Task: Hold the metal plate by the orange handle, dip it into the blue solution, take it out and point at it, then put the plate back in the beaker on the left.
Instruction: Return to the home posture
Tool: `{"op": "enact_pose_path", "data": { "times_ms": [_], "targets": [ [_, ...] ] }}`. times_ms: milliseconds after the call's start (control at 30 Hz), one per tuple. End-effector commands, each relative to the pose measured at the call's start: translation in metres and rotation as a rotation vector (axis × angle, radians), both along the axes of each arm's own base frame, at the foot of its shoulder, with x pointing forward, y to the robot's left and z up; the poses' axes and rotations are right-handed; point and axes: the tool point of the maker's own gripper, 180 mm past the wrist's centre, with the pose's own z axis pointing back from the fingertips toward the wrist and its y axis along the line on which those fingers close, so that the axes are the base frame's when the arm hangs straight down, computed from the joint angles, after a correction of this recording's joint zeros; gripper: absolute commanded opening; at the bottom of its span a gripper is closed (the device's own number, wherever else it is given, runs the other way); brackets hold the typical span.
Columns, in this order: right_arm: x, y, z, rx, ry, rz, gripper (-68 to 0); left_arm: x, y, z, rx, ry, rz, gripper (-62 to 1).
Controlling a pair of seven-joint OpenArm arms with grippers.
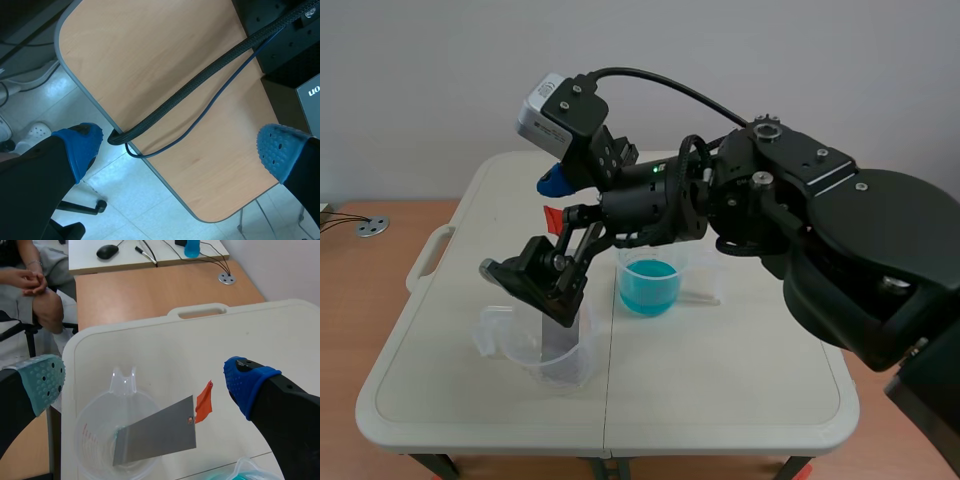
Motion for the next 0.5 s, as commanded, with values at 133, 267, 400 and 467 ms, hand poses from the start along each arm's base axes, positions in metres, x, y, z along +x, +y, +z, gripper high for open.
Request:
{"op": "enact_pose_path", "data": {
  "times_ms": [133,267,400,467],
  "targets": [
    [0.013,-0.022,0.033,0.086,-0.036,-0.053,-1.1,-0.005,-0.01,0.0,-0.023,0.003,0.025,1.4],
    [0.011,-0.036,0.032,0.09,-0.029,-0.081,-1.1,0.017,-0.002,0.002,-0.014,-0.066,0.061,1.4],
    [0.005,-0.05,0.029,0.091,-0.019,-0.114,-1.1,0.072,0.037,0.016,0.073,-0.216,0.181,1.4],
    [0.003,-0.059,0.028,0.093,-0.015,-0.141,-1.1,0.104,0.061,0.031,0.126,-0.315,0.234,1.4]
  ]
}}
